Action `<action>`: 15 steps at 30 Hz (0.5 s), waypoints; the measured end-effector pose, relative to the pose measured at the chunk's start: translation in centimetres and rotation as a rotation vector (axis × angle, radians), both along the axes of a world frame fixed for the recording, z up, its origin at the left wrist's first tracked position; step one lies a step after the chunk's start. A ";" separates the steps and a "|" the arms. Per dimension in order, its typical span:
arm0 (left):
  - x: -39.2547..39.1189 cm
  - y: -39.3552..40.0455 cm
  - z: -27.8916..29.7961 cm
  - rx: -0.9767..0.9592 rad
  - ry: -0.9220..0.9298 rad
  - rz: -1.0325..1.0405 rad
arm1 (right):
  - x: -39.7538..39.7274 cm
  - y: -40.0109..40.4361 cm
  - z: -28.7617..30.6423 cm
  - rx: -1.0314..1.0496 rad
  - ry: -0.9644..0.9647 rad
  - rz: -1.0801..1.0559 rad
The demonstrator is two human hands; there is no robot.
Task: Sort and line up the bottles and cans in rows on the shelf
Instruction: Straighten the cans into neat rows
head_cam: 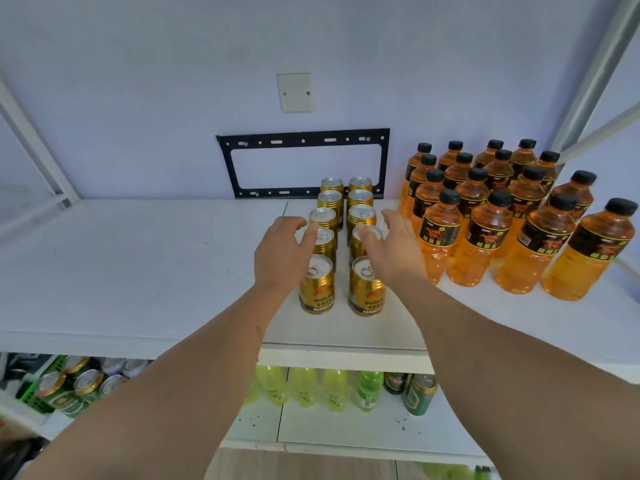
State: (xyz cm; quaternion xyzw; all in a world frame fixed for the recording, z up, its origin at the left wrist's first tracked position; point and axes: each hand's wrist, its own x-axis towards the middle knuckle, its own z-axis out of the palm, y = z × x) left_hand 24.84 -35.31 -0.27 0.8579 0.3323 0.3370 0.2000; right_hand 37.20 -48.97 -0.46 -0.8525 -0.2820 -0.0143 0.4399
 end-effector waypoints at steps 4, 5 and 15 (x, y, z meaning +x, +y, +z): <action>3.0 2.6 1.2 -0.041 -0.021 -0.017 | 2.6 3.3 1.8 -0.059 0.028 -0.022; 3.9 3.4 1.3 -0.056 -0.026 -0.029 | 3.4 4.2 2.1 -0.074 0.033 -0.029; 15.0 13.7 1.0 -0.372 0.032 -0.167 | 12.8 14.0 2.4 -0.163 0.226 -0.156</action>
